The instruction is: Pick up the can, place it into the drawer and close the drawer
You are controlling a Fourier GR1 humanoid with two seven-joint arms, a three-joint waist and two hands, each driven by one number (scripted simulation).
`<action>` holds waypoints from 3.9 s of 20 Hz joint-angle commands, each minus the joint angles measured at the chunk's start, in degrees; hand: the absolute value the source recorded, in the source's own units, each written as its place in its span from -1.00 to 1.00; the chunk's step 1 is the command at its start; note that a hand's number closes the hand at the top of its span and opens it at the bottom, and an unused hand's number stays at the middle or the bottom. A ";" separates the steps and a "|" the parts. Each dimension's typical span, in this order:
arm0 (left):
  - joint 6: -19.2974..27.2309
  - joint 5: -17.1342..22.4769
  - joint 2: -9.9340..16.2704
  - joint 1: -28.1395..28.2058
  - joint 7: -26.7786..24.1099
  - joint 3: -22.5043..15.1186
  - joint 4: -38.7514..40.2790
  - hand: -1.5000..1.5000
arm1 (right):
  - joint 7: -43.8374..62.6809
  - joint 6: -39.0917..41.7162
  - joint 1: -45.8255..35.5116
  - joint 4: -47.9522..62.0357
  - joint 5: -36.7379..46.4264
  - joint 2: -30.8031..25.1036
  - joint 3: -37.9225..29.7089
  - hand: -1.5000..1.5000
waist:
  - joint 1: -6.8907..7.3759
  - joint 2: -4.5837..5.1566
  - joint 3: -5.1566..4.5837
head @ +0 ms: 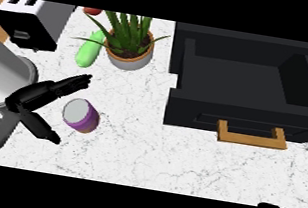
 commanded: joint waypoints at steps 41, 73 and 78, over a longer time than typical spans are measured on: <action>5.64 -5.85 -6.79 -13.56 -23.16 -12.14 31.80 -1.00 | 4.63 -0.58 2.37 -8.65 0.25 3.21 2.04 -1.00 | -0.37 0.04 -0.03; 40.57 20.91 -14.10 -6.96 1.24 9.75 14.22 1.00 | 3.82 -2.05 6.00 -10.52 0.57 4.24 1.67 -1.00 | 2.62 -0.95 0.23; 46.96 19.27 -17.01 -6.07 12.44 5.06 -4.02 1.00 | 2.27 2.05 5.86 -8.64 -5.99 1.55 -5.21 -1.00 | 2.10 -0.98 0.24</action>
